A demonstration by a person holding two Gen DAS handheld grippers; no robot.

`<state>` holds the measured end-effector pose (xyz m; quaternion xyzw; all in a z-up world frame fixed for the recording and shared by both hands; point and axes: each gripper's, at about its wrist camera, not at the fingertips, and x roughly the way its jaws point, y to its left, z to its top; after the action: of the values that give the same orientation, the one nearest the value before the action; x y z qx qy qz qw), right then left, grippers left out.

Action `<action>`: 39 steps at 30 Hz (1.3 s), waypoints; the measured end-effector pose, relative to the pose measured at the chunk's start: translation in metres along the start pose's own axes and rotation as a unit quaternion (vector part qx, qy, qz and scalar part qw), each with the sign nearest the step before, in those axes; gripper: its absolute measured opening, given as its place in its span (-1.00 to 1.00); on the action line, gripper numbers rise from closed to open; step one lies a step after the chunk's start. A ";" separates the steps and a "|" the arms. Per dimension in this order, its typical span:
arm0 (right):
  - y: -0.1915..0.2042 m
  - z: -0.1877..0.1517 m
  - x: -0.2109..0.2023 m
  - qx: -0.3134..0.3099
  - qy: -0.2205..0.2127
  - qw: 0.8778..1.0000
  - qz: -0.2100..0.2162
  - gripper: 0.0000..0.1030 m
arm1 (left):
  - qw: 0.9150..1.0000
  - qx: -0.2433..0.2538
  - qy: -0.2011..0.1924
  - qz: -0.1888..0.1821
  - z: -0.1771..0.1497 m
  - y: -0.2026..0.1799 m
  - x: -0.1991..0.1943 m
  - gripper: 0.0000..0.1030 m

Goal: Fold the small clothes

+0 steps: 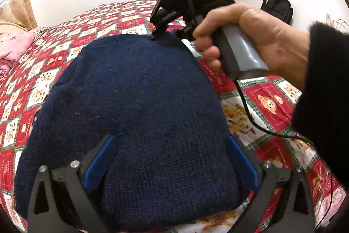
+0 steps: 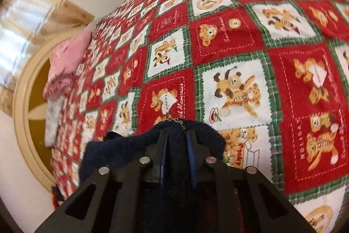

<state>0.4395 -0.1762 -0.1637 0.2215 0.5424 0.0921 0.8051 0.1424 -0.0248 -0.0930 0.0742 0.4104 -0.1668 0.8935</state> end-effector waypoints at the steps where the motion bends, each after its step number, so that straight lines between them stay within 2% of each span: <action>1: 0.000 0.001 -0.004 -0.003 -0.002 1.000 -0.001 -0.61 | 1.000 0.000 0.001 0.000 0.001 0.000 0.000 1.00; 3: -0.005 0.000 -0.019 0.006 -0.015 1.000 0.009 -0.60 | 1.000 -0.002 0.004 0.001 0.001 -0.002 -0.003 1.00; 5: -0.017 -0.003 -0.044 0.030 -0.048 0.998 0.033 -0.58 | 1.000 -0.005 0.008 0.002 0.002 -0.002 -0.007 0.99; 9: -0.034 -0.026 -0.094 0.059 -0.097 0.992 0.052 -0.58 | 1.000 -0.014 0.005 0.002 0.004 0.007 -0.017 0.99; 12: -0.014 -0.063 -0.110 -0.014 -0.078 0.996 0.035 -0.58 | 1.000 -0.027 0.000 0.009 0.005 0.013 -0.024 0.99; 15: 0.009 -0.114 -0.115 -0.066 -0.063 0.995 0.027 -0.58 | 0.999 -0.036 -0.013 0.033 0.006 0.024 -0.036 0.99; 19: 0.018 -0.167 -0.114 -0.084 -0.058 0.995 0.024 -0.58 | 0.996 -0.058 -0.018 0.070 0.005 0.048 -0.042 0.99; 21: 0.024 -0.188 -0.105 -0.099 -0.048 0.994 0.003 -0.57 | 0.993 -0.074 -0.012 0.088 0.003 0.059 -0.041 0.98; 23: 0.029 -0.203 -0.105 -0.109 -0.062 0.992 -0.021 -0.45 | 0.992 -0.081 -0.007 0.096 0.001 0.066 -0.038 0.98; 25: 0.029 -0.211 -0.105 -0.104 -0.061 0.992 -0.028 -0.20 | 0.990 -0.082 0.003 0.115 -0.002 0.072 -0.034 0.98; 26: 0.029 -0.218 -0.103 -0.101 -0.057 0.993 -0.034 -0.17 | 0.989 -0.087 0.010 0.118 -0.004 0.074 -0.031 0.97; 30: 0.026 -0.239 -0.103 -0.098 -0.054 0.993 -0.038 -0.12 | 0.986 -0.107 0.033 0.120 -0.014 0.083 -0.021 0.97; 34: 0.022 -0.252 -0.108 -0.082 -0.035 0.996 -0.027 -0.11 | 0.986 -0.109 0.036 0.118 -0.020 0.082 -0.026 0.97; 37: 0.022 -0.263 -0.124 -0.069 -0.044 0.997 -0.002 -0.11 | 0.987 -0.106 0.033 0.120 -0.021 0.082 -0.032 0.97; 39: 0.026 -0.269 -0.137 -0.074 -0.059 0.996 0.000 -0.11 | 0.987 -0.107 0.031 0.118 -0.021 0.083 -0.036 0.97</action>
<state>0.1422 -0.1374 -0.1223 0.1661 0.4858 0.1186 0.8499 0.1357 0.0668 -0.0795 0.0316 0.4415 -0.0128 0.8966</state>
